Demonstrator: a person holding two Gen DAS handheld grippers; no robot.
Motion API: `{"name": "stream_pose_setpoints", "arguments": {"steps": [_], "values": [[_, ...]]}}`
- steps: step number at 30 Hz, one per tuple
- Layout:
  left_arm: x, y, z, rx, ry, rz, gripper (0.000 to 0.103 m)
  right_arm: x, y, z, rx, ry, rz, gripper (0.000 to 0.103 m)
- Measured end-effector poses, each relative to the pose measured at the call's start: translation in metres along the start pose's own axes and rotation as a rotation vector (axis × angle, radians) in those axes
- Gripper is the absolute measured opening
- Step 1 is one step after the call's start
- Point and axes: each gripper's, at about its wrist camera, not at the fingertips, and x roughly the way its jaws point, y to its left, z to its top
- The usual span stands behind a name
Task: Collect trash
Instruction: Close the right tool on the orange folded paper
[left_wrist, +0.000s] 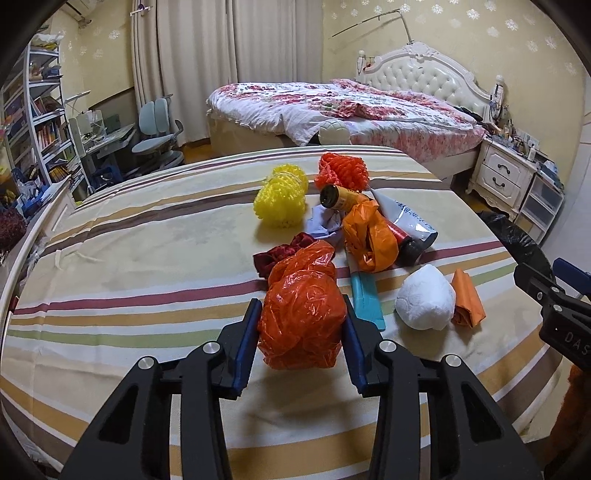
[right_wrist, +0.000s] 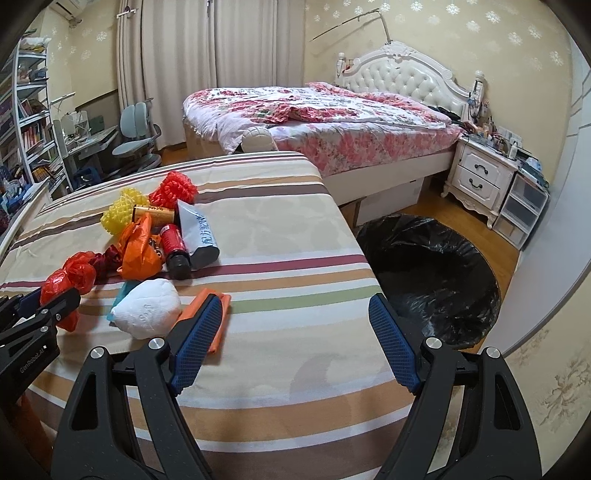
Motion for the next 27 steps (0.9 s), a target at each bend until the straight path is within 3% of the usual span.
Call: {"name": "stream_pose_setpoints", "arguments": {"steps": [8,18,22,27], "values": [[-0.006,0.026,-0.005,-0.013,-0.024,0.084,0.042,0.01,0.022,-0.003,-0.034,0.044,0.04,0.076],[0.004,0.048,-0.009,-0.054,-0.002,0.11,0.042,0.034,0.044,-0.006,-0.065,0.121,0.093,0.07],[0.004,0.05,-0.011,-0.056,0.0,0.106,0.042,0.035,0.046,-0.008,-0.053,0.147,0.144,0.058],[0.007,0.05,-0.012,-0.058,0.007,0.102,0.042,0.037,0.054,-0.01,-0.066,0.157,0.159,0.053]]}}
